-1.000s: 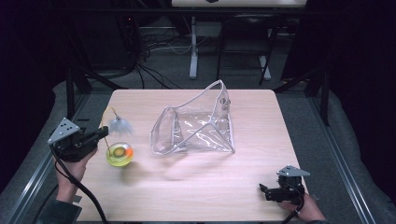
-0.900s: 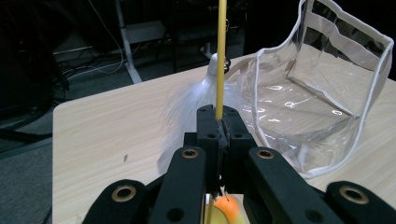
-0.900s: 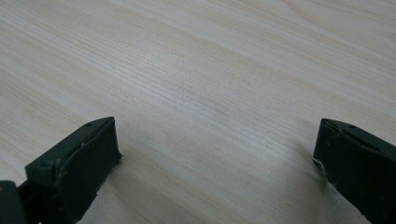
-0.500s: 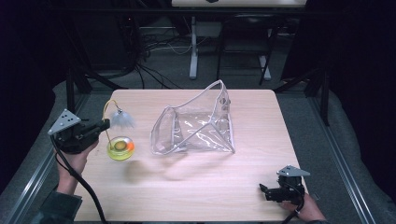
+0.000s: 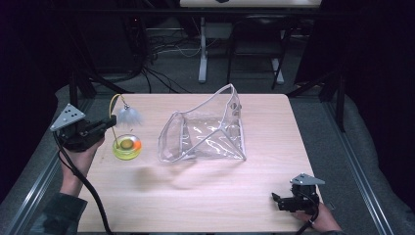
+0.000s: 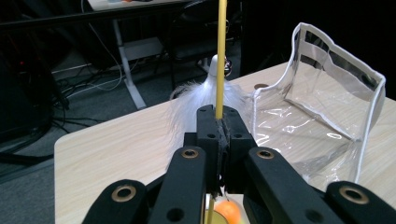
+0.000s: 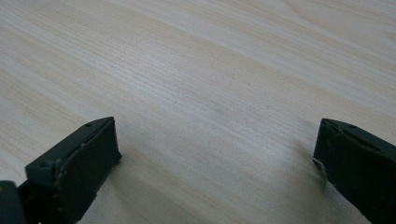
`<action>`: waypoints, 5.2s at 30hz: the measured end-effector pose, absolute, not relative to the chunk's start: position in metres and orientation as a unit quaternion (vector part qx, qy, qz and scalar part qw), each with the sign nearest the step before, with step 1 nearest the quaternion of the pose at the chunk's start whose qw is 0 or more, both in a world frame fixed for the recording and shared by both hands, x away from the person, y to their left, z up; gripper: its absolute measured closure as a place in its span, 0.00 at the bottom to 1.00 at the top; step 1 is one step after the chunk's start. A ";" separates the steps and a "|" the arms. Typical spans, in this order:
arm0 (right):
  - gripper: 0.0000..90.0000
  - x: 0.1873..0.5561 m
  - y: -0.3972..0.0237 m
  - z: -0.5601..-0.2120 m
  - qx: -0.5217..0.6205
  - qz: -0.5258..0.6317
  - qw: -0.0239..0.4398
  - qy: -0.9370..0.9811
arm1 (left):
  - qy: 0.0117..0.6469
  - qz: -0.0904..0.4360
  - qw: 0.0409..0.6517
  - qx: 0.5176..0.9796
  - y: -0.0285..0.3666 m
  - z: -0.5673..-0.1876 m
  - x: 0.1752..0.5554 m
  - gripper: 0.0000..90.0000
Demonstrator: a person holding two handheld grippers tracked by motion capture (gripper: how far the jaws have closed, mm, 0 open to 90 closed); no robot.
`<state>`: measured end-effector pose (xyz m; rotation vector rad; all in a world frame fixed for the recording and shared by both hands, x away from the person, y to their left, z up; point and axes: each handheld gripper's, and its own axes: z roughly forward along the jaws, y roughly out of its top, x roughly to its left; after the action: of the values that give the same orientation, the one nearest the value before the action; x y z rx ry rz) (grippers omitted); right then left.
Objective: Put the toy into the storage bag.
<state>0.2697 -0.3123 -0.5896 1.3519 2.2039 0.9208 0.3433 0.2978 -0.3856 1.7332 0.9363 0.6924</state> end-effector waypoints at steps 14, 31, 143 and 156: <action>0.00 0.270 -0.312 -0.590 0.483 0.329 0.198 0.787 | 0.373 0.295 0.505 0.720 0.288 -0.366 0.357 0.98; 0.00 0.270 -0.313 -0.590 0.483 0.327 0.198 0.788 | 0.362 0.296 0.508 0.723 0.275 -0.352 0.374 0.98; 0.00 0.270 -0.313 -0.590 0.478 0.328 0.201 0.789 | 0.262 0.173 0.471 0.824 0.095 -0.393 0.442 0.98; 0.00 0.270 -0.313 -0.590 0.479 0.329 0.199 0.789 | 0.271 0.175 0.452 0.832 0.088 -0.415 0.447 0.98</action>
<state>0.2697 -0.3130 -0.5900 1.3400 2.2061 0.9211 0.4469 0.0879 -0.4151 2.0548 0.6703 0.4321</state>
